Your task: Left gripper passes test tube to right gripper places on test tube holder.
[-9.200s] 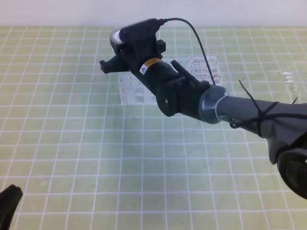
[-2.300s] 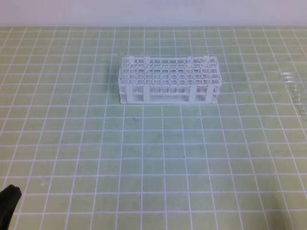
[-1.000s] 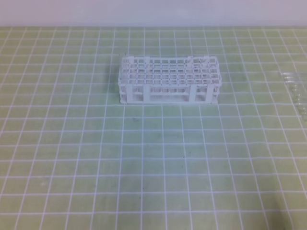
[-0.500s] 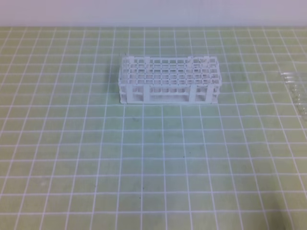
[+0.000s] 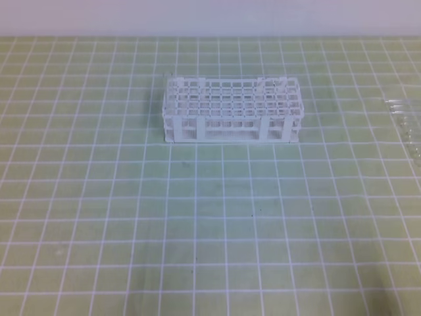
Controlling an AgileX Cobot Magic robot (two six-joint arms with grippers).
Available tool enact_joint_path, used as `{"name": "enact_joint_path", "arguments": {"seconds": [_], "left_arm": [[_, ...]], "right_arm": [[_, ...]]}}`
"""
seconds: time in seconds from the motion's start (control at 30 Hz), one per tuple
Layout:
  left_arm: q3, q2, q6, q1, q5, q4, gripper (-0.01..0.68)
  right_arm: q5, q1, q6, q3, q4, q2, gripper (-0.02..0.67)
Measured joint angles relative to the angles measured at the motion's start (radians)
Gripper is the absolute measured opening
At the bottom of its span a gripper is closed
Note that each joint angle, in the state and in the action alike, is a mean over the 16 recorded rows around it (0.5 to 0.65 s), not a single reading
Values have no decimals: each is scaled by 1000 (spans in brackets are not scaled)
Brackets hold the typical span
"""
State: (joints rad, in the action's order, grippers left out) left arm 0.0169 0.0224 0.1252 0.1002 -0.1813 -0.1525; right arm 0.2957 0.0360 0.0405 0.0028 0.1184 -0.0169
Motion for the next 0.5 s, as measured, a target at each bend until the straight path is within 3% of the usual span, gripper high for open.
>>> {"name": "enact_joint_path", "arguments": {"seconds": [0.17,0.5], "left_arm": [[0,1,-117,0,-95,78,0],[-2,2,-125,0,-153,67,0]], "right_arm": [[0,0,0,0,1,1,-15],[0,0,0,0,2,1,-15]]}}
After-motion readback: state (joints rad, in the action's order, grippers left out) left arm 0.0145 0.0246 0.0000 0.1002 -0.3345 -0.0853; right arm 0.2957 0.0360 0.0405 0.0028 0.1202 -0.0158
